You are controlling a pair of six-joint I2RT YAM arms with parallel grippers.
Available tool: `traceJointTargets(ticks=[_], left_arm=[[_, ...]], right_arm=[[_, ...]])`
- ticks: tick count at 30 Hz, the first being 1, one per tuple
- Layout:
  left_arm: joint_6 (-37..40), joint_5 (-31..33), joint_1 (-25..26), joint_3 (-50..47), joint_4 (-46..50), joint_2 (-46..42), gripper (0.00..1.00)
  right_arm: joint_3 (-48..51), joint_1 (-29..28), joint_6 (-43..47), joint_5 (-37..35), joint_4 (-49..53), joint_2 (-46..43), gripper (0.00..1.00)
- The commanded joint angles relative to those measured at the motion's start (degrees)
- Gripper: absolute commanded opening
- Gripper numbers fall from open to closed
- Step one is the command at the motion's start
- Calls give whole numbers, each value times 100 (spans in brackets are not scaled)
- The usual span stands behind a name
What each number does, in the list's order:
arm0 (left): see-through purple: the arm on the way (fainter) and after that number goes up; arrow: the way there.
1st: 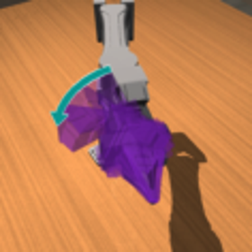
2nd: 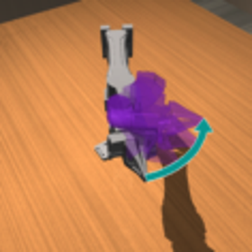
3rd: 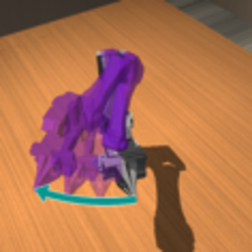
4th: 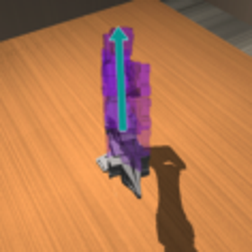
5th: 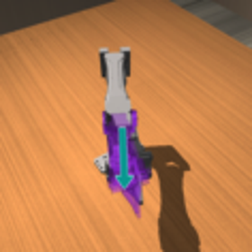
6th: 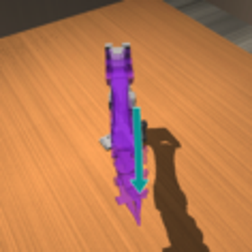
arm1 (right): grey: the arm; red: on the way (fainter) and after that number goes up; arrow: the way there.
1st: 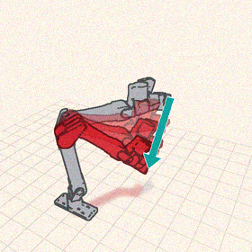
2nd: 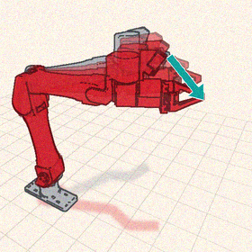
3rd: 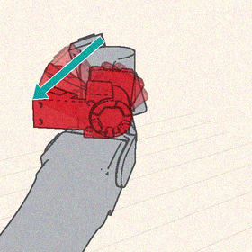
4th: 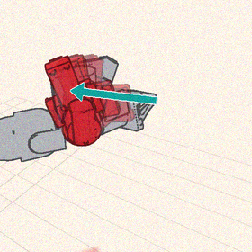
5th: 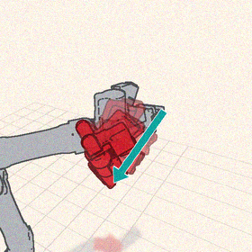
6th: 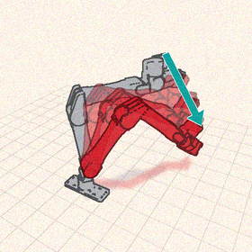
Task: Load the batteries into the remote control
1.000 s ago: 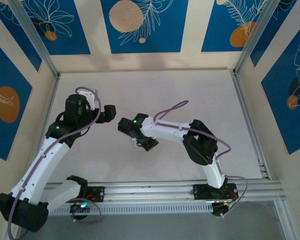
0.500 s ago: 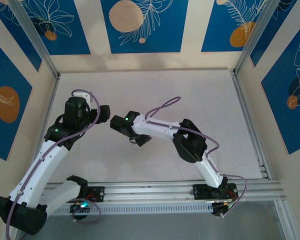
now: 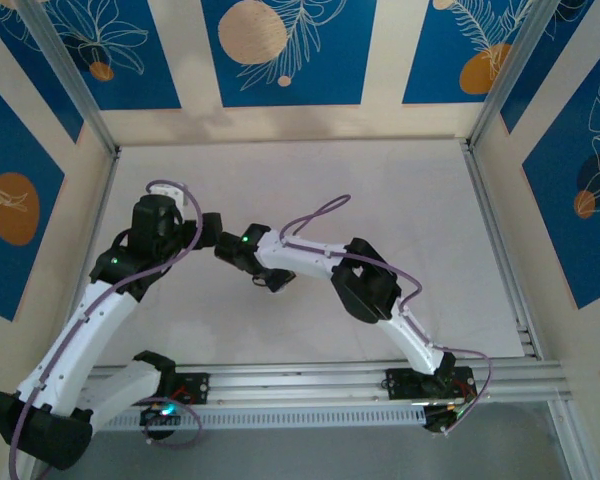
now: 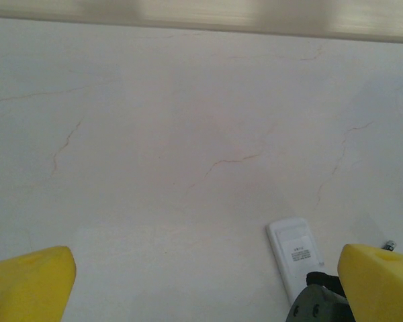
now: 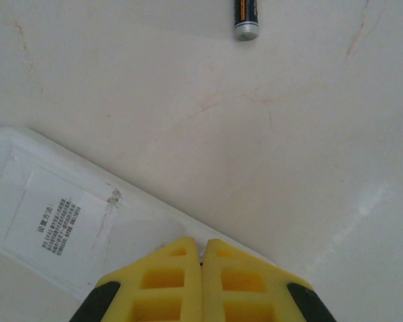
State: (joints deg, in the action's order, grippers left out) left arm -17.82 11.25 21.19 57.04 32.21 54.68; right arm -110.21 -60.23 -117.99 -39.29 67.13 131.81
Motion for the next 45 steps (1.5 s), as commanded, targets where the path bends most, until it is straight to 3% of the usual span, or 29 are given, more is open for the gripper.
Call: traceJointTargets(ticks=[1, 15, 22, 32, 34, 36, 39, 41, 42, 44, 45], left_arm=[[82, 106, 69, 7, 49, -115, 100], [115, 163, 166, 8, 66, -126, 100], [119, 172, 166, 2, 50, -134, 100], [211, 185, 166, -68, -42, -165, 100], [282, 171, 162, -121, -105, -184, 100], [376, 103, 157, -188, -202, -212, 100], [537, -57, 136, -258, -316, -271, 100], [739, -422, 122, -302, -409, -323, 100], [843, -618, 114, -325, -446, -346, 100], [1051, -974, 105, -350, -471, -373, 100], [1125, -1065, 105, -351, -472, -380, 100]], right_arm=[[-180, 49, -2149, -250, 221, 176, 5], [-308, -10, -2286, -245, 378, 328, 6], [-223, -59, -2272, -244, 281, 229, 23], [721, -69, -1901, -371, -157, -819, 29], [1269, -47, -1219, -524, -563, -1358, 33], [1886, 85, 13, -551, -1228, -1937, 37], [2702, 479, 3035, 6, -2756, -2781, 39], [3125, 921, 6020, 1351, -3954, -3177, 36], [3216, 1086, 6859, 2061, -4109, -3266, 36], [3203, 1431, 8839, 3396, -3821, -3377, 32], [3187, 1468, 9525, 3510, -3536, -3434, 32]])
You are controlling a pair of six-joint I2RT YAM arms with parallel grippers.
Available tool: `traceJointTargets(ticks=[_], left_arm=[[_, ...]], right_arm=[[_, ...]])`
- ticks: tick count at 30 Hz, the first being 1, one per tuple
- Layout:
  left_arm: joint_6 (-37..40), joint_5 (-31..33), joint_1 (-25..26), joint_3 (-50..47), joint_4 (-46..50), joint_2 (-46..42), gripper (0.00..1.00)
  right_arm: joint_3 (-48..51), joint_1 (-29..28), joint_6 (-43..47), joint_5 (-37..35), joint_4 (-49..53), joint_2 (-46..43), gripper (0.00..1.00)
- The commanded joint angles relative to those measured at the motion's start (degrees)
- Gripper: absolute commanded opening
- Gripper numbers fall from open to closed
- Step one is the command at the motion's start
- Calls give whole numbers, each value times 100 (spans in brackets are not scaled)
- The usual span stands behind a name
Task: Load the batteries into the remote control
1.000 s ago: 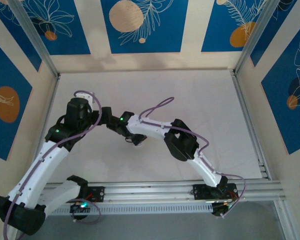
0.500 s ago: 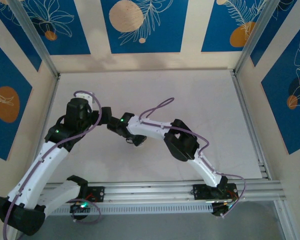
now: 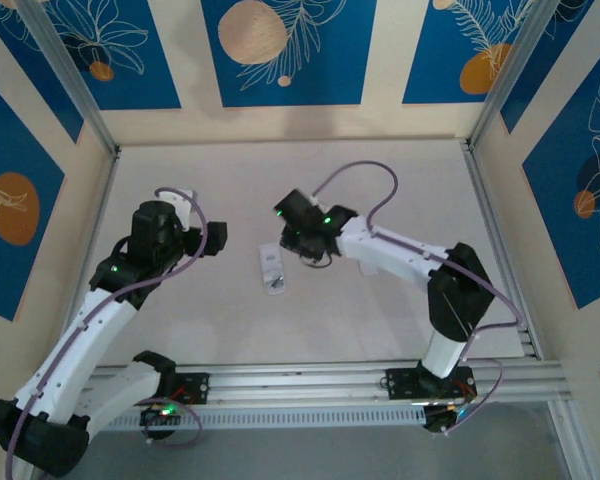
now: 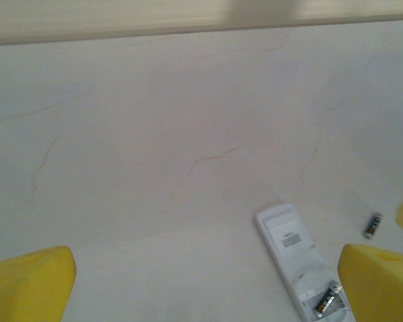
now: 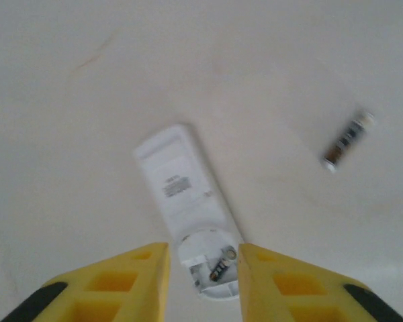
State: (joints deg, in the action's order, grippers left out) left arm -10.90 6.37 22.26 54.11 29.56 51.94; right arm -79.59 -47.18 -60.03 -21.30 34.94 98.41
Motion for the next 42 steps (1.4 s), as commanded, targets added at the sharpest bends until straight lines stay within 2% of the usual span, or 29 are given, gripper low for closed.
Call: traceJointTargets(ticks=[1, 4, 8, 10, 14, 17, 25, 35, 42], left_arm=[[507, -643, -2, -67, -222, -117, 100], [635, -713, -32, -92, -261, -155, 100], [781, -822, -55, -231, -423, -313, 100], [885, -987, -55, -377, -609, -444, 100], [1516, -1833, -55, -973, -1332, -850, 97], [1863, -1882, -55, -1388, -1712, -1237, 98], [2229, -1397, -55, -1350, -1420, -1282, 100], [2193, -1354, -56, -1385, -1488, -1375, 100], [2188, -1358, -55, -1378, -1485, -1387, 100]], right_arm=[[118, 182, 4591, 1760, -69, -141, 32], [-38, 200, 6431, 1695, 478, -87, 32], [90, 131, 8932, 1852, 459, 136, 39], [-90, 160, 9564, 1939, 568, 398, 39], [-483, 235, 10533, 2705, 752, 897, 39], [-405, 235, 11250, 2683, 499, 1090, 39], [-541, 201, 12274, 2987, 531, 1442, 41], [-1137, 196, 12509, 3132, 1229, 1866, 37], [-1057, 194, 12559, 3027, 1421, 1879, 38]])
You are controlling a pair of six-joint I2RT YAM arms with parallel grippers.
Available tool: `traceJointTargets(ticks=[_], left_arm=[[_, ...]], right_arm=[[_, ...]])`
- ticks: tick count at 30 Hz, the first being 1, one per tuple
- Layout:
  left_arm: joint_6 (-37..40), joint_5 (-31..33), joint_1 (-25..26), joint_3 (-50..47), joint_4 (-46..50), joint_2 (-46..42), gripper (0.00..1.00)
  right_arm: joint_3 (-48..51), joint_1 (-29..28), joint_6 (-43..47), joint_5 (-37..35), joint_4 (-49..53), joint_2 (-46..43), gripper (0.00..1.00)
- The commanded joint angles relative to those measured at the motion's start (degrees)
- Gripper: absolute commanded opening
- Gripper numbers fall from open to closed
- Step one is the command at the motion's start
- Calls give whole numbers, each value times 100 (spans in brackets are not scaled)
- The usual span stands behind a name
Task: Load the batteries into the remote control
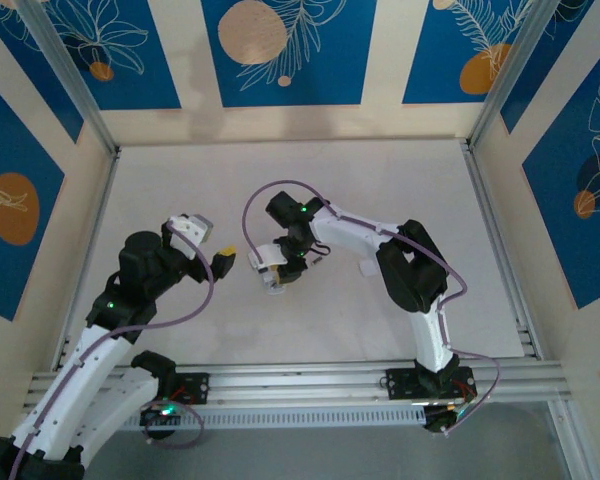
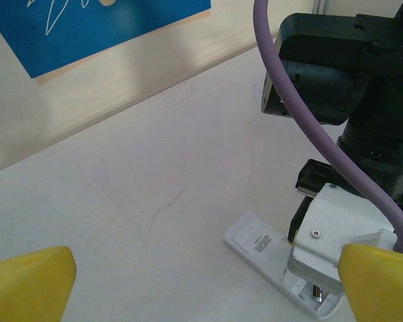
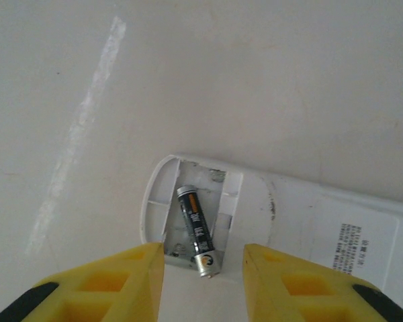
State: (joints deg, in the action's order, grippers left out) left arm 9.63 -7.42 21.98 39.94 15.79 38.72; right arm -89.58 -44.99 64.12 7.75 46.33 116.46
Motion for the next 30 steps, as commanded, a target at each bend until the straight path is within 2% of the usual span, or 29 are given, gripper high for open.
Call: traceJointTargets(ticks=[1, 13, 22, 30], left_arm=[[128, 19, -27, 31, -105, -66, 100], [110, 17, -27, 27, -109, -49, 100], [101, 13, -27, 22, -120, -38, 100], [92, 4, -27, 22, -125, -35, 100]], right_arm=[[-39, -18, 152, 100, 249, 81, 38], [-217, 16, 138, -48, 129, 373, 42], [-183, 19, 158, -121, 214, 384, 33], [-190, 17, 259, -279, 252, 394, 31]])
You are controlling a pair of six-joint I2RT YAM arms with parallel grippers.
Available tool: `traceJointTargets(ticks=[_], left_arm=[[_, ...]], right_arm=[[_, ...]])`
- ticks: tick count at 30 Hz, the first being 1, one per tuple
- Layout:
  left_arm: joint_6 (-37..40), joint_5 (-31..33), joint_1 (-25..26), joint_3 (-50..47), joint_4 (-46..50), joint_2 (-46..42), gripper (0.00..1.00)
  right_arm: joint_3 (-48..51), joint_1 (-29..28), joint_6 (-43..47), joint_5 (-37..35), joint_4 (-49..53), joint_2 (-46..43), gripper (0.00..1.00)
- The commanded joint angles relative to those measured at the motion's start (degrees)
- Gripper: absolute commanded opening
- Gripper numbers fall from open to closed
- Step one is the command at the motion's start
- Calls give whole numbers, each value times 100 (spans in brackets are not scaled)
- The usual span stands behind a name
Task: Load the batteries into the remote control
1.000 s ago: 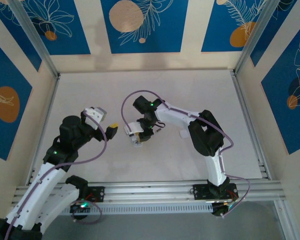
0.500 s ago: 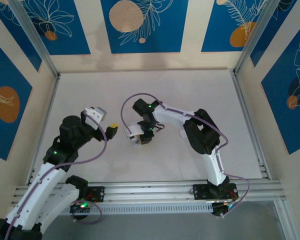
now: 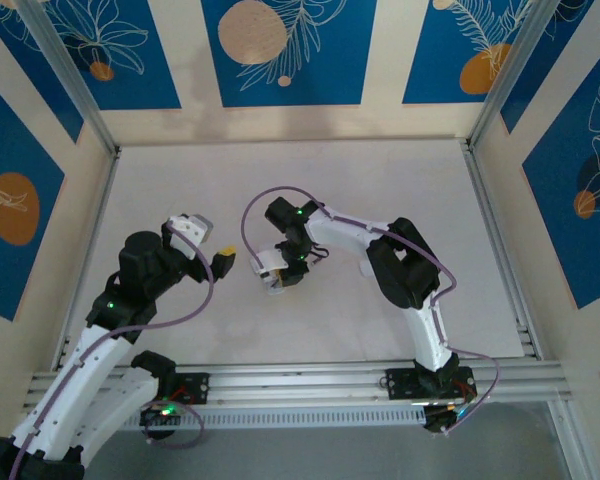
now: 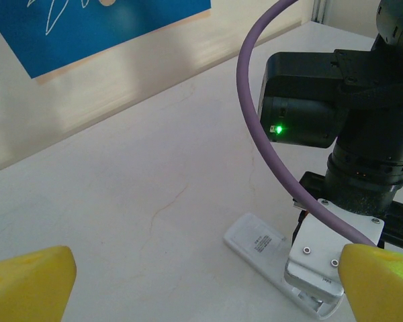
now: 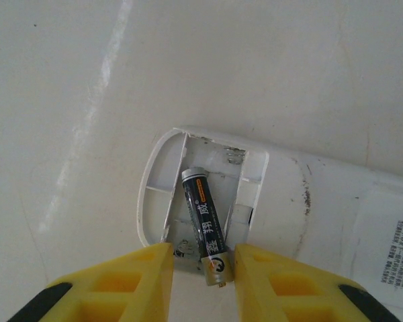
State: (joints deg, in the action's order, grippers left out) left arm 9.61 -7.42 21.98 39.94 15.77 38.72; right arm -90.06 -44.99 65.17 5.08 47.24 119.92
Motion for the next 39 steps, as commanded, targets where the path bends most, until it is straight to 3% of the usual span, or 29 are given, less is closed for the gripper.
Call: traceJointTargets(ticks=[1, 14, 18, 21, 24, 27, 29, 31, 34, 39], left_arm=[[94, 4, -27, 22, -114, -40, 100], [73, -7, -27, 22, -120, -55, 100], [69, 63, -27, 19, -122, -89, 100], [-58, 182, -27, 13, -149, -73, 100], [-591, 322, -28, 128, -171, 94, 100], [-2069, 1043, -36, 564, 225, 586, 100], [-3043, 1459, -36, 1019, 970, 1179, 100], [-3576, 1279, -52, 1341, 1419, 1876, 98], [-3962, 466, -106, 1694, 1631, 2834, 97], [-4253, 128, -248, 1896, 1409, 3373, 98]], right_arm=[[-143, 16, 159, -31, 185, 59, 31], [15, -70, 111, -41, 3, -215, 16], [213, -95, -575, 142, -163, -582, 12], [883, -221, -1201, -11, -710, -1155, 12], [1472, -346, -1812, -269, -1222, -1694, 11], [1837, -414, -2224, -393, -1463, -1964, 10], [2053, -414, -2304, -420, -1608, -2098, 10], [2173, -396, -2346, -404, -1679, -2136, 10], [2279, -372, -2301, -445, -1745, -2058, 10], [2137, -335, -2400, -690, -1785, -1794, 9]])
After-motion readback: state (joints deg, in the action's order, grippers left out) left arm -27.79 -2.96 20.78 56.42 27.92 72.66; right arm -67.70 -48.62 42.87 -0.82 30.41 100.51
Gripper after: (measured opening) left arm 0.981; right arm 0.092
